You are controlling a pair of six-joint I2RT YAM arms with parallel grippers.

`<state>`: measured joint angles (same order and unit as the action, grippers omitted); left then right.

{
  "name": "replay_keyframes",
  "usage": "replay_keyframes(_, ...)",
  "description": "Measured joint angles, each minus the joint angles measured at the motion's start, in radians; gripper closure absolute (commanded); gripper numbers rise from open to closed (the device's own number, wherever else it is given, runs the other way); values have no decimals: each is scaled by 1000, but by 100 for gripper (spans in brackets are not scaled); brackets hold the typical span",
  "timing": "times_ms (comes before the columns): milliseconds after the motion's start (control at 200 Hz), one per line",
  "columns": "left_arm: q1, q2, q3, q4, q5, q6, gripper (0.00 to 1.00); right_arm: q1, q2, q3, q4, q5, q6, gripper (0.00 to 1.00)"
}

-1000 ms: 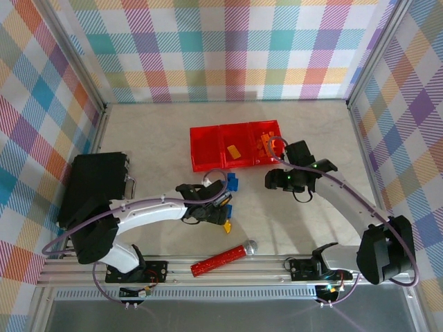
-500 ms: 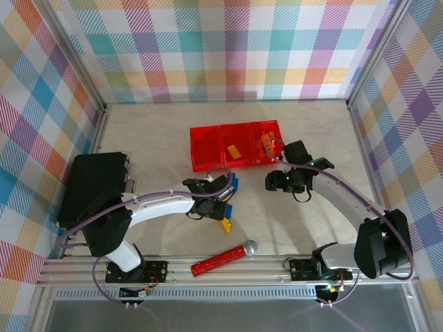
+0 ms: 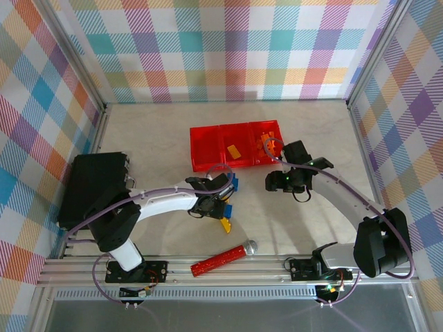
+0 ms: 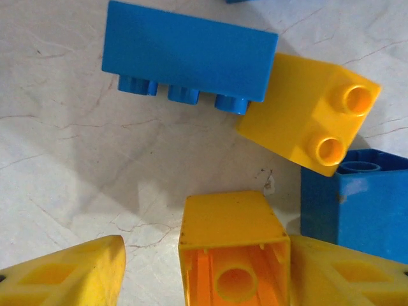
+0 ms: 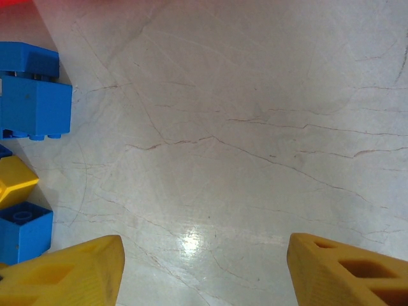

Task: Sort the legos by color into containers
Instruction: Pick up the lego from the middle-left of the table, then place the lego in the container.

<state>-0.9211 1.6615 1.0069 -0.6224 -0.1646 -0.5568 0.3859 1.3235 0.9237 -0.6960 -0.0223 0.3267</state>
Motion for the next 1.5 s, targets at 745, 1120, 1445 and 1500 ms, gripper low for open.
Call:
replay_keyframes(745, 36, 21, 5, 46, 50, -30, 75, 0, -2, 0, -1, 19, -4, 31)
replay_keyframes(1120, 37, -74, 113, -16, 17, -55, 86, 0, -109, -40, 27, 60, 3, 31)
replay_keyframes(1445, 68, 109, 599, -14, -176, 87, 87, 0, -195, -94, 98, 76, 33, 31)
replay_keyframes(1500, 82, 180, 657, -3, -191, 110, 88, 0, -195, -105, 102, 83, 35, 31)
